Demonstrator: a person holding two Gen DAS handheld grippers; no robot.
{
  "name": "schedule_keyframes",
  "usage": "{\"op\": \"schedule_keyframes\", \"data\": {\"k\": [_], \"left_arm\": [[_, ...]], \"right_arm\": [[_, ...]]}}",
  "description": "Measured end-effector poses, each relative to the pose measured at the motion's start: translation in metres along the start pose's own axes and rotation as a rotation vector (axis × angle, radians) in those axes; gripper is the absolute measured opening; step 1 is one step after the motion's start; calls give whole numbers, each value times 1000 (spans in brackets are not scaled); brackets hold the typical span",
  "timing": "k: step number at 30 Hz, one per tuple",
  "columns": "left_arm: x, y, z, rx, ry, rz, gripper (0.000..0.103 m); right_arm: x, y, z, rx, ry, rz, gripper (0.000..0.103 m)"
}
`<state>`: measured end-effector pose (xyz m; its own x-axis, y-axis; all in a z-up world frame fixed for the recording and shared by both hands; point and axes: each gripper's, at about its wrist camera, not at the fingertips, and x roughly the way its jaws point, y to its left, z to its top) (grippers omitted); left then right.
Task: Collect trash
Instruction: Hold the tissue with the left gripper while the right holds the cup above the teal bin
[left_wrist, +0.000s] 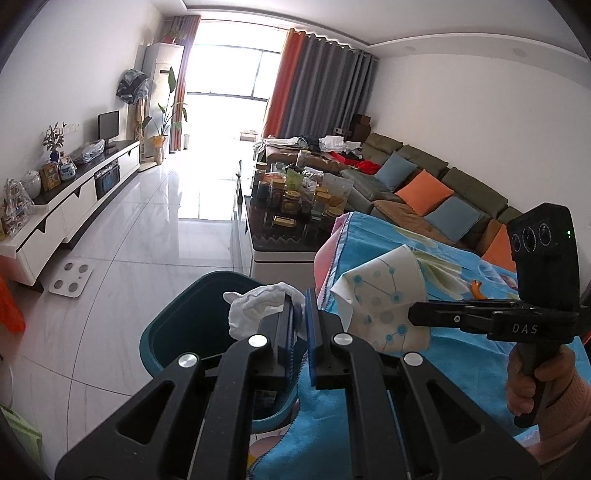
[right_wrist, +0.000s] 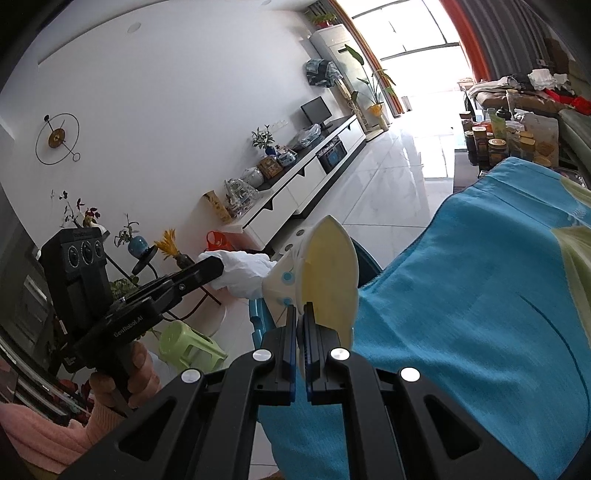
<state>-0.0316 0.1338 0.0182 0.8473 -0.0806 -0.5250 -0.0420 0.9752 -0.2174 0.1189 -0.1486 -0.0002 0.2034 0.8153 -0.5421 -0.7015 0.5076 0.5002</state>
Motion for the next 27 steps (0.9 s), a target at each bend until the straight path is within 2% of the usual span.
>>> {"op": "schedule_keyframes", "data": {"k": [27], "left_arm": [[33,4,-2,-30,33,27,6]], "right_arm": [[28,3,12,-22,45,6,3]]}}
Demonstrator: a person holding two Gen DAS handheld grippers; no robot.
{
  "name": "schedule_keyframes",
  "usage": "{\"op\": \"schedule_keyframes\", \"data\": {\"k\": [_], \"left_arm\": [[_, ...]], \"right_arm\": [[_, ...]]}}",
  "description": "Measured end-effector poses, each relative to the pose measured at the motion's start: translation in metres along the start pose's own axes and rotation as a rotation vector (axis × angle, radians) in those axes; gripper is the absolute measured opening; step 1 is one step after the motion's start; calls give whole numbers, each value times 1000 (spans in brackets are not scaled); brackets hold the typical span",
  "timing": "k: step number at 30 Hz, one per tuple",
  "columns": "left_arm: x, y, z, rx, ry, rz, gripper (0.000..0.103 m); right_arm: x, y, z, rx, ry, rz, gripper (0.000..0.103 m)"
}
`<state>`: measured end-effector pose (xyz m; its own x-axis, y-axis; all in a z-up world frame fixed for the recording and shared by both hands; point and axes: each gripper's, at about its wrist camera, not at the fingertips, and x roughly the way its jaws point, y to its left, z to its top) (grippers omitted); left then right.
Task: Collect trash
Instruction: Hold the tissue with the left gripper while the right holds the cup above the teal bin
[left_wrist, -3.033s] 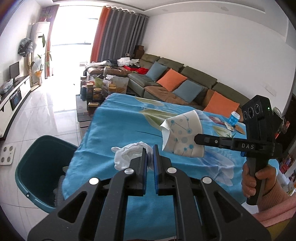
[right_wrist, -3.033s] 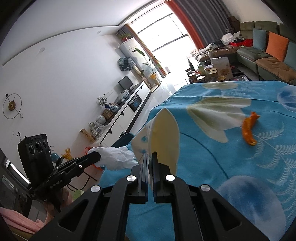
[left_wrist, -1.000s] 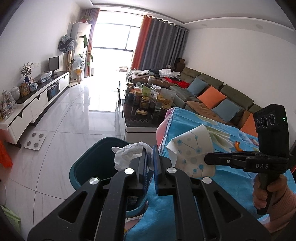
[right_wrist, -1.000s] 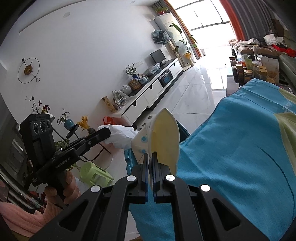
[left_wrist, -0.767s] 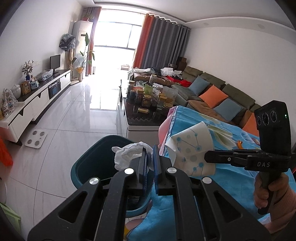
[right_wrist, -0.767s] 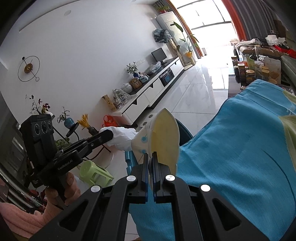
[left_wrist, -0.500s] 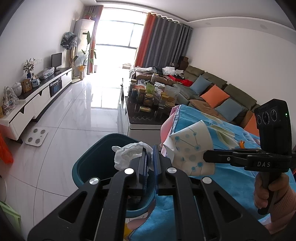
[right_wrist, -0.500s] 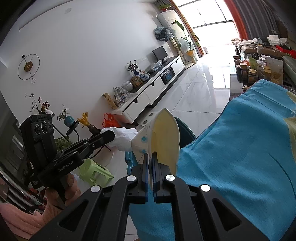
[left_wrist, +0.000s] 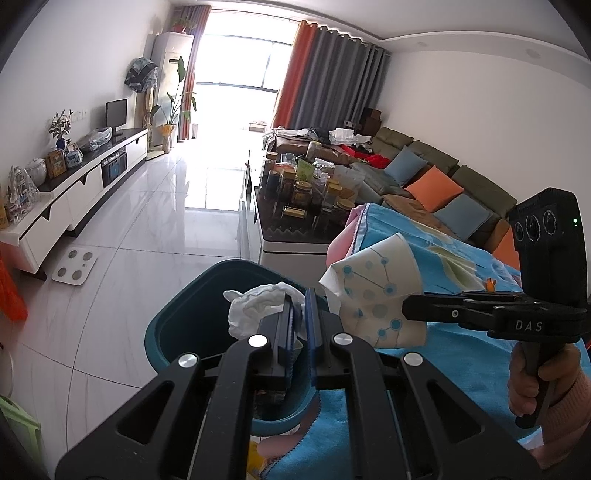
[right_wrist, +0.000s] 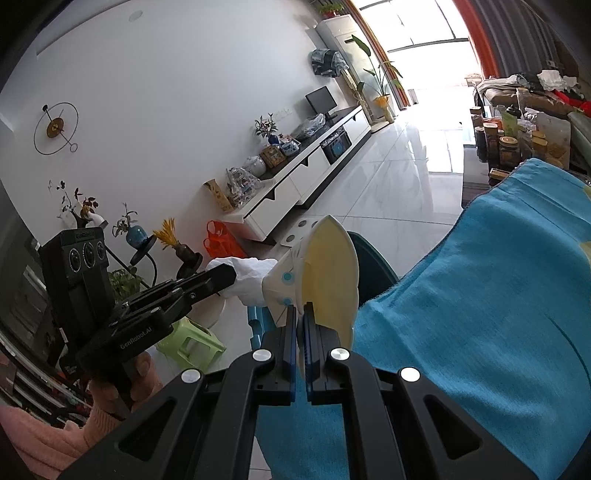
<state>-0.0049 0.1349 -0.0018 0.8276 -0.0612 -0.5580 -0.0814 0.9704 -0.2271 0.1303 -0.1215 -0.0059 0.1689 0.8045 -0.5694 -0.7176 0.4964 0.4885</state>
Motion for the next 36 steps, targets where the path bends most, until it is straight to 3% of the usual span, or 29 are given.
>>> {"op": "schedule_keyframes", "data": {"k": [36], "left_arm": [[31,10,-10,-30,48,37,6]], "right_arm": [[32,1,12,-12,46,-22,3]]}}
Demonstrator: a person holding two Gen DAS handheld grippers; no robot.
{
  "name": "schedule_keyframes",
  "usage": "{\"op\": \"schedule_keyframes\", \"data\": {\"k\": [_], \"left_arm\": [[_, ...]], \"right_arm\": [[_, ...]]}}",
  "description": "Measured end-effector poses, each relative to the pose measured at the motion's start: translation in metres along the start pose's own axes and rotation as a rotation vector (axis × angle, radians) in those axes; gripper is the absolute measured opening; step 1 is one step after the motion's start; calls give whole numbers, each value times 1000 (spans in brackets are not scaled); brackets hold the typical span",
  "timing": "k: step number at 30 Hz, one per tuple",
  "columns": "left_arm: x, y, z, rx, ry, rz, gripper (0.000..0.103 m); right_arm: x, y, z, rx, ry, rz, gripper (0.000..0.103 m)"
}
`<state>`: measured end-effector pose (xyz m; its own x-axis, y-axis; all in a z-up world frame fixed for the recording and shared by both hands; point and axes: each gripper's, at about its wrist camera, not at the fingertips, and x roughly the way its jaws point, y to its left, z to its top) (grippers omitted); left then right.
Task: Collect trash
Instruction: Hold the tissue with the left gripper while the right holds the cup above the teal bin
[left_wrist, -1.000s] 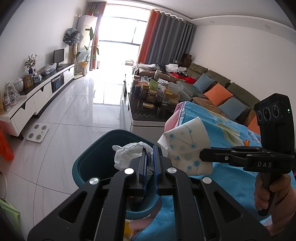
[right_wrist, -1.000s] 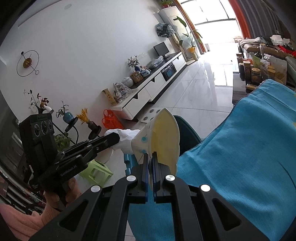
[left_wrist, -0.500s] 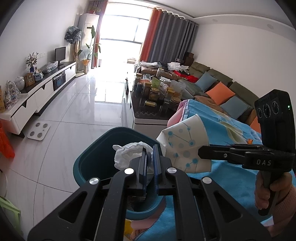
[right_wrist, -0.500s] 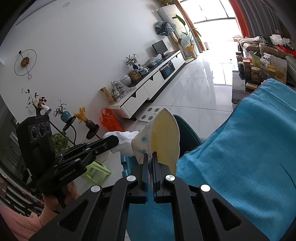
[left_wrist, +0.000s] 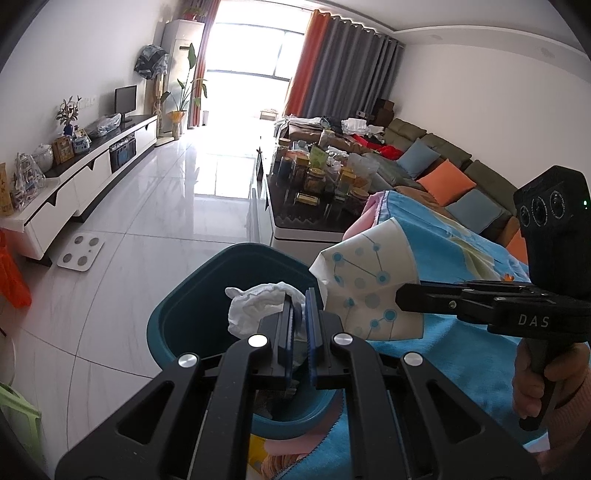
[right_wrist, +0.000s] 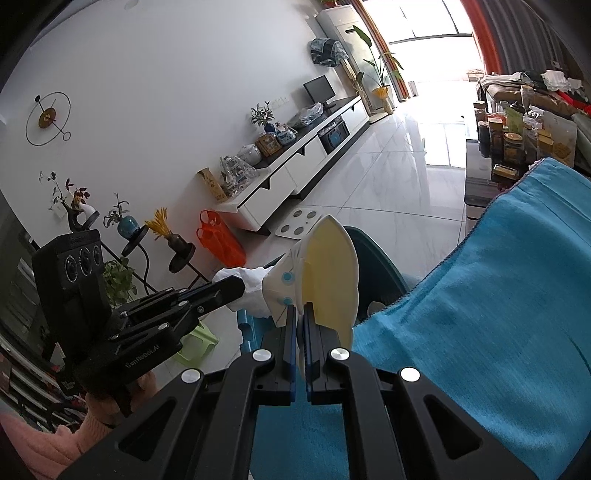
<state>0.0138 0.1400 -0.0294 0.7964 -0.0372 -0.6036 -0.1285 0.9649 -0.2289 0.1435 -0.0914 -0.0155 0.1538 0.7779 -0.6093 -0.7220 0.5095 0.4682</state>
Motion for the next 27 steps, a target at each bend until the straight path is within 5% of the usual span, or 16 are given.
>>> {"op": "schedule_keyframes", "data": {"k": [27], "left_arm": [[26,11,-7,-38,45,27,6]], "right_arm": [[25,5,5,-18,36,-29,3]]}}
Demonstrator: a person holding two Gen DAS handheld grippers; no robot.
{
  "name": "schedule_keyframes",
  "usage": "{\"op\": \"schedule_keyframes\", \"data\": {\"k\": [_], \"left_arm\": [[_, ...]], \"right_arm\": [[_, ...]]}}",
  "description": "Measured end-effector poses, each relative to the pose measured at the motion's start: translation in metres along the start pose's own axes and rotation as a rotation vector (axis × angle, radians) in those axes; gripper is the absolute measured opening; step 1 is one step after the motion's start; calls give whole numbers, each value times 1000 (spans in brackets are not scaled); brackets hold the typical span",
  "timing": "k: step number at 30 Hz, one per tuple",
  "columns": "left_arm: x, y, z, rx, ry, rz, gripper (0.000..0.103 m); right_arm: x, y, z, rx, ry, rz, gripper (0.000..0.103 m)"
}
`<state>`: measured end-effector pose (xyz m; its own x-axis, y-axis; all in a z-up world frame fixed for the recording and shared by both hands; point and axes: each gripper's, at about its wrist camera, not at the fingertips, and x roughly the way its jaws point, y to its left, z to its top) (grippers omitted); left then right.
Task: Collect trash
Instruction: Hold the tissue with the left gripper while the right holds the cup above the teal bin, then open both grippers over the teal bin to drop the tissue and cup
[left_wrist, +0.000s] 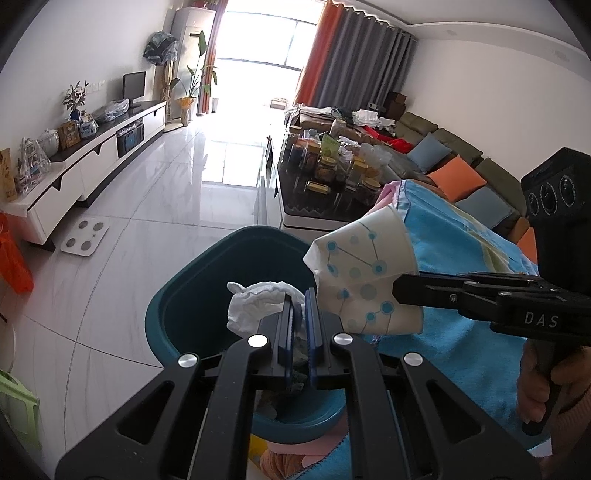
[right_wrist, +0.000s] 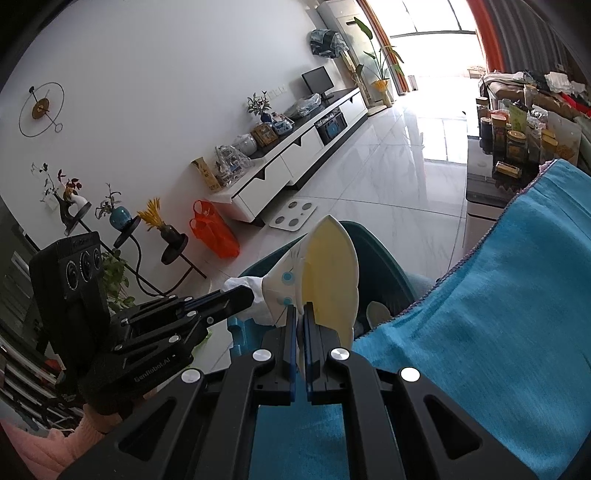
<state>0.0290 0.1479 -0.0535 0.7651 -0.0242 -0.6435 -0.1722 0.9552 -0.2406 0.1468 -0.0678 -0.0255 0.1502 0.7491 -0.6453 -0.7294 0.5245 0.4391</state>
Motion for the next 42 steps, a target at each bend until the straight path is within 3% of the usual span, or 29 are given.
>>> {"op": "schedule_keyframes", "data": {"k": [24,30,36,41,42], "left_arm": [[27,10,-7,-40,51,8,7],[35,16,-12,-69,64,8,27],[31,19,-16,-79,55,21,38],[17,7,-16,-50,18,10,56],[13,1,-16,-39,6,2,60]], "right_arm": [[25,5,7,0,42,-34,5],[29,3,6,11,47,-44,6],[20,-2,2,25,33,-43,6],[-2,-9,-4,26,0,-49,23],[-10,-10,-7,24,-13,-53,31]]}}
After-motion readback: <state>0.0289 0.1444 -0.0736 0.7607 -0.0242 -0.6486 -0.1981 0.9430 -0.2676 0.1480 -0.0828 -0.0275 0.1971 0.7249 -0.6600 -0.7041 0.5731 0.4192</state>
